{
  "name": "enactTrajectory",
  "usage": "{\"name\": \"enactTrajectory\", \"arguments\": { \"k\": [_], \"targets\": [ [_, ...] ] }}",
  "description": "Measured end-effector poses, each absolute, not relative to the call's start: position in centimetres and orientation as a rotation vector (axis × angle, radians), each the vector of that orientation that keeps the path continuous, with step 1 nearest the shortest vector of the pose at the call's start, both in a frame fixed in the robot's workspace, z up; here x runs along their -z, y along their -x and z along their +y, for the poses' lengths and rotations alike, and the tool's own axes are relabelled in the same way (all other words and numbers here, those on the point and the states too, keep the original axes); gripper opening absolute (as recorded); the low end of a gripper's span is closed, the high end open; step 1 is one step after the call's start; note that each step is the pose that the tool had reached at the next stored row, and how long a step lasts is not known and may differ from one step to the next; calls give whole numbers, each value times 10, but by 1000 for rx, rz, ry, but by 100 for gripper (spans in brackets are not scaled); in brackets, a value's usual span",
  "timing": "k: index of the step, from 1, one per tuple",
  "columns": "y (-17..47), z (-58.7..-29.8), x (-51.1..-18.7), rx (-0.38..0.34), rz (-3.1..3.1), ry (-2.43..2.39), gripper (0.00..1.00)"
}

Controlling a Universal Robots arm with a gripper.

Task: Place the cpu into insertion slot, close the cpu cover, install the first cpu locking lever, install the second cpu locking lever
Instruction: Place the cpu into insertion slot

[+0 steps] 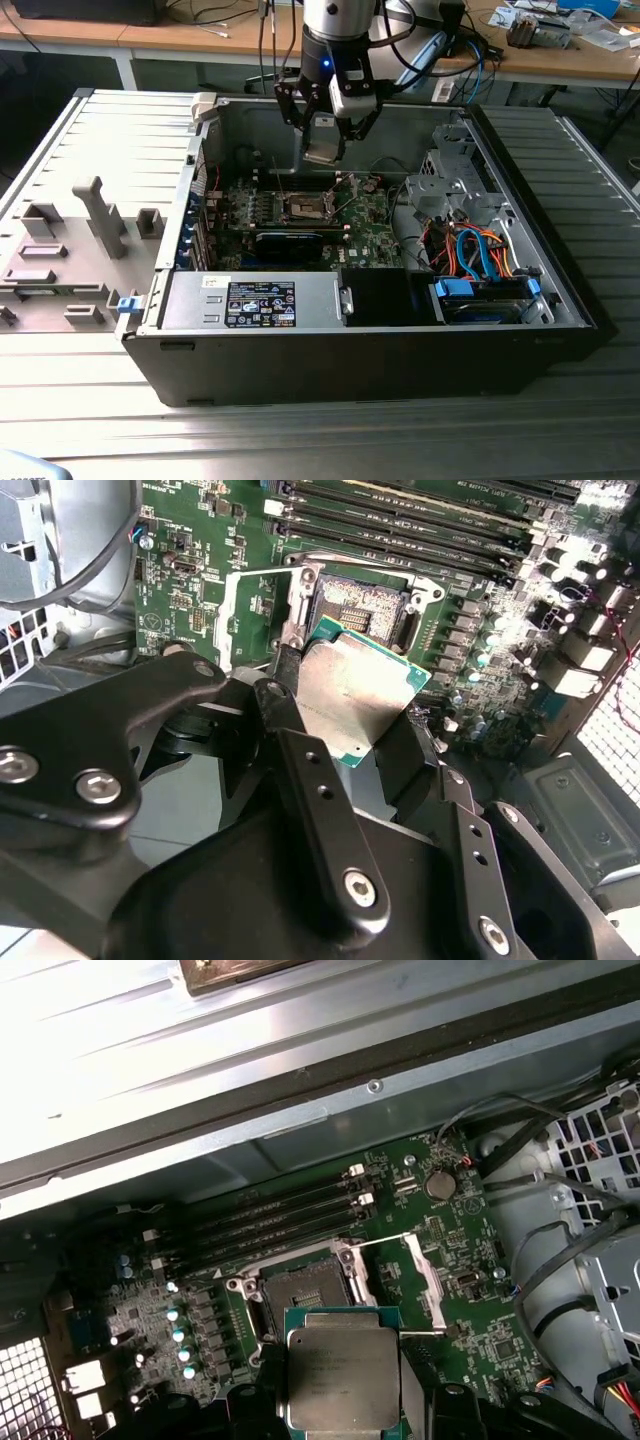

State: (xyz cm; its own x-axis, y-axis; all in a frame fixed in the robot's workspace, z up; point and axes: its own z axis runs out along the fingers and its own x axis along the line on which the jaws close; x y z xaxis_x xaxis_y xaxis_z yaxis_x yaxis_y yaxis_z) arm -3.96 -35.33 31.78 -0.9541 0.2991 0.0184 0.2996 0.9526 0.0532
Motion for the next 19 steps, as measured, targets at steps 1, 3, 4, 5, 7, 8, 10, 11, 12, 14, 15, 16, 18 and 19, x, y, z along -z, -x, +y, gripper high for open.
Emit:
{"name": "enactTrajectory", "arguments": {
  "k": [1, 3, 4, 5, 7, 8, 10, 11, 12, 14, 15, 16, 18, 19],
  "targets": [
    [40, -353, -317, 87, -3092, 492, 54],
    [40, -353, -317, 87, -3089, 512, 54],
    [40, -353, -317, 87, -3088, 515, 54],
    [40, -353, -317, 87, -3088, 517, 54],
    [40, -353, -317, 87, -3087, 522, 54],
    [40, -353, -317, 87, -3087, 524, 54],
    [40, -353, -317, 87, -3086, 527, 54],
    [40, -353, -317, 87, -3086, 530, 54],
    [40, -353, -316, 87, -3086, 532, 54],
    [40, -353, -316, 87, -3085, 535, 54],
    [40, -353, -316, 87, -3085, 538, 54],
    [40, -353, -316, 87, -3085, 540, 54],
    [40, -353, -316, 87, -3084, 544, 54],
    [40, -353, -316, 87, -3084, 546, 54]
  ]
}}
